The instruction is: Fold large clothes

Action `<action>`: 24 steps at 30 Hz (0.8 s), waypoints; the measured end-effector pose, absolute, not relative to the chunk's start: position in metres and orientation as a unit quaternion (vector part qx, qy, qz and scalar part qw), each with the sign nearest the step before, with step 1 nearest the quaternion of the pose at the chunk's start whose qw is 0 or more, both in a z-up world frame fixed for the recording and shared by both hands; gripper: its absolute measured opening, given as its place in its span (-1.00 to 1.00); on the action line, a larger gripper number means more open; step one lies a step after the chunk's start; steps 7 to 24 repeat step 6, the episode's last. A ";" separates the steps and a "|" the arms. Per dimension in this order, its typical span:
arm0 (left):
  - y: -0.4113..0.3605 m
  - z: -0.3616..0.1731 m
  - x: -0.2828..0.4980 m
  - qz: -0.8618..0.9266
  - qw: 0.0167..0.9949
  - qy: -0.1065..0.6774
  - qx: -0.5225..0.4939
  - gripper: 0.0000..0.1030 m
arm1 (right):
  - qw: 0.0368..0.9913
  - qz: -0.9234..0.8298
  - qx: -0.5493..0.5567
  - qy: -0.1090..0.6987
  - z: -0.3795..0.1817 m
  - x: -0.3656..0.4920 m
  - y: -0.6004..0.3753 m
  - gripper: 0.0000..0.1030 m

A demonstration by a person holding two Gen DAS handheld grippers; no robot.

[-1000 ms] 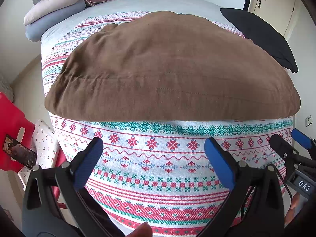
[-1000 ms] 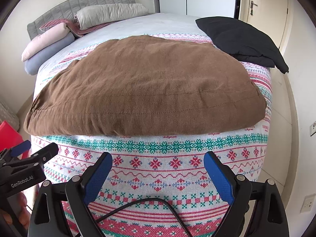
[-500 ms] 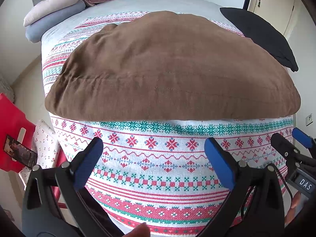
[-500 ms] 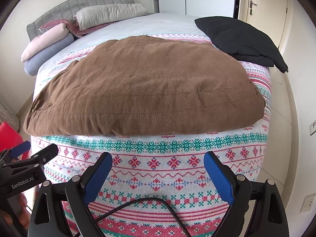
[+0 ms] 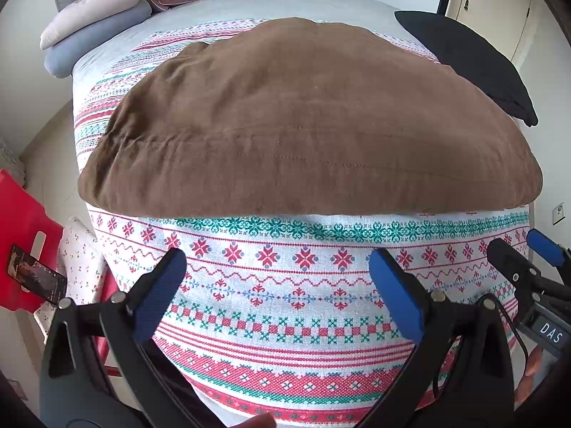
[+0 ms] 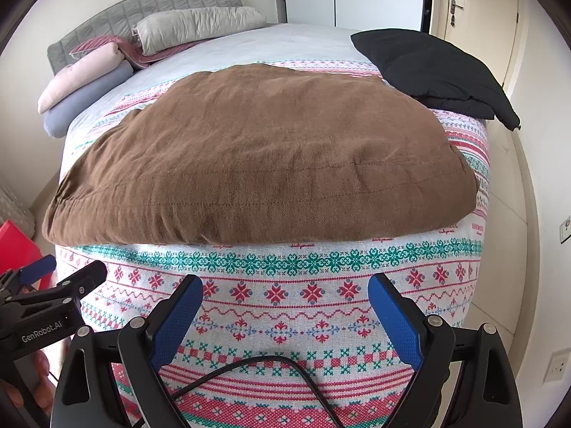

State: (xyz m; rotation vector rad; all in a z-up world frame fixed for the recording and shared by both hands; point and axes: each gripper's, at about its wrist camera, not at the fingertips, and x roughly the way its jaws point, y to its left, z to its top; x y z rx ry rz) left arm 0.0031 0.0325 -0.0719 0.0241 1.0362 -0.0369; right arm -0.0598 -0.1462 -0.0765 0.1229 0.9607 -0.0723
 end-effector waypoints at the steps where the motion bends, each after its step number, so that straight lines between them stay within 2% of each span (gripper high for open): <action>1: 0.033 -0.072 0.003 -0.017 0.868 0.496 0.011 0.98 | 0.884 -0.034 0.059 0.462 -0.077 -0.060 -0.146 0.84; 24: 0.030 -0.081 0.010 -0.010 0.864 0.503 0.011 0.98 | 0.879 -0.037 0.060 0.471 -0.084 -0.056 -0.146 0.84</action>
